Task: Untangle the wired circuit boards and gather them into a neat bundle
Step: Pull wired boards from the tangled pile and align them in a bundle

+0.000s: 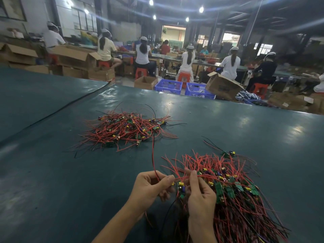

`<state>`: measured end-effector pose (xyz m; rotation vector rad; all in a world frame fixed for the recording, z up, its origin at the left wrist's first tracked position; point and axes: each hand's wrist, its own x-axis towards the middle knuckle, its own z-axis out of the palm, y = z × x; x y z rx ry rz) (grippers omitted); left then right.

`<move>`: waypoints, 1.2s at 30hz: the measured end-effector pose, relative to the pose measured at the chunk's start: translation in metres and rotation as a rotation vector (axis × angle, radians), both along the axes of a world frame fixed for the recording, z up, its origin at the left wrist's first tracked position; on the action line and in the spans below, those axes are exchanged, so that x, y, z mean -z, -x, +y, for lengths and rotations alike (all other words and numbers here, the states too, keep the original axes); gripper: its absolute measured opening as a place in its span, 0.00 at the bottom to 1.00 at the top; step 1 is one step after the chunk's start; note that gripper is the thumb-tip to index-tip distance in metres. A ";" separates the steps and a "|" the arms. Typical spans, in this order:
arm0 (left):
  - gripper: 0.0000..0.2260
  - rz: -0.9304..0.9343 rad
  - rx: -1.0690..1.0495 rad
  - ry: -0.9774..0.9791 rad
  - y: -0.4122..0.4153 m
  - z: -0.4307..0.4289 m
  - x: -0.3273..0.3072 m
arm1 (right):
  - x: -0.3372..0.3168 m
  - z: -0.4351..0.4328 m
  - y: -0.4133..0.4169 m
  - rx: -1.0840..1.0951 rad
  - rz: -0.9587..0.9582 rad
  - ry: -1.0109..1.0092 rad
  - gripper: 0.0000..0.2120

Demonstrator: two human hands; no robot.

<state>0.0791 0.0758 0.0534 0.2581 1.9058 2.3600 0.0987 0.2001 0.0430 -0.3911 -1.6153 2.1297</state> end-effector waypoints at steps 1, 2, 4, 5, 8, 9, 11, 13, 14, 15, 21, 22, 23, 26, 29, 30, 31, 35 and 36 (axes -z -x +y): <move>0.09 -0.004 -0.003 0.004 0.001 -0.002 0.000 | 0.000 0.003 0.000 0.015 0.014 0.013 0.10; 0.09 -0.008 -0.008 0.005 0.002 -0.003 0.000 | 0.000 0.005 0.000 0.033 0.033 0.020 0.11; 0.09 -0.017 -0.017 0.006 0.003 -0.006 0.000 | 0.001 0.006 0.001 0.074 0.080 0.009 0.09; 0.09 -0.020 -0.020 0.002 0.003 -0.007 0.000 | 0.001 0.006 0.001 0.088 0.101 -0.006 0.11; 0.09 -0.023 -0.014 0.000 0.005 -0.010 0.001 | 0.001 0.005 0.000 0.095 0.113 -0.005 0.16; 0.10 -0.024 -0.011 0.004 0.005 -0.010 0.001 | 0.001 0.007 0.000 0.096 0.106 0.013 0.15; 0.09 -0.028 -0.005 0.004 0.005 -0.010 0.001 | 0.000 0.010 0.001 0.089 0.095 0.075 0.12; 0.08 -0.029 0.003 -0.006 0.005 -0.009 0.002 | -0.001 0.012 0.001 0.071 0.084 0.149 0.11; 0.09 -0.026 0.007 -0.011 0.005 -0.008 0.002 | -0.001 0.013 0.001 0.066 0.078 0.184 0.12; 0.08 -0.024 0.009 -0.016 0.005 -0.008 0.002 | -0.001 0.014 0.001 0.063 0.072 0.209 0.12; 0.10 -0.099 -0.085 -0.178 0.006 0.000 0.004 | -0.001 0.015 0.001 0.052 0.076 0.255 0.12; 0.10 -0.110 -0.119 -0.192 0.006 0.001 0.004 | -0.002 0.014 0.001 0.042 0.076 0.247 0.13; 0.11 -0.114 -0.152 -0.187 0.007 0.003 0.004 | -0.001 0.013 0.001 0.029 0.077 0.234 0.13; 0.15 -0.128 -0.211 -0.171 0.009 0.005 0.004 | -0.003 0.008 -0.002 0.003 0.109 0.197 0.14; 0.19 -0.248 -0.184 -0.382 0.012 -0.002 -0.001 | -0.004 0.007 -0.005 -0.022 0.160 0.192 0.20; 0.20 -0.300 -0.167 -0.478 0.013 -0.008 -0.002 | -0.005 0.008 -0.006 -0.046 0.166 0.204 0.25; 0.19 -0.345 -0.154 -0.560 0.015 -0.014 -0.003 | -0.004 0.009 -0.007 -0.073 0.164 0.219 0.29; 0.13 -0.433 -0.125 -0.668 0.020 -0.027 -0.004 | 0.000 0.010 -0.005 -0.134 0.126 0.193 0.31; 0.13 -0.432 -0.113 -0.615 0.021 -0.025 -0.004 | 0.000 0.008 -0.005 -0.144 0.113 0.160 0.29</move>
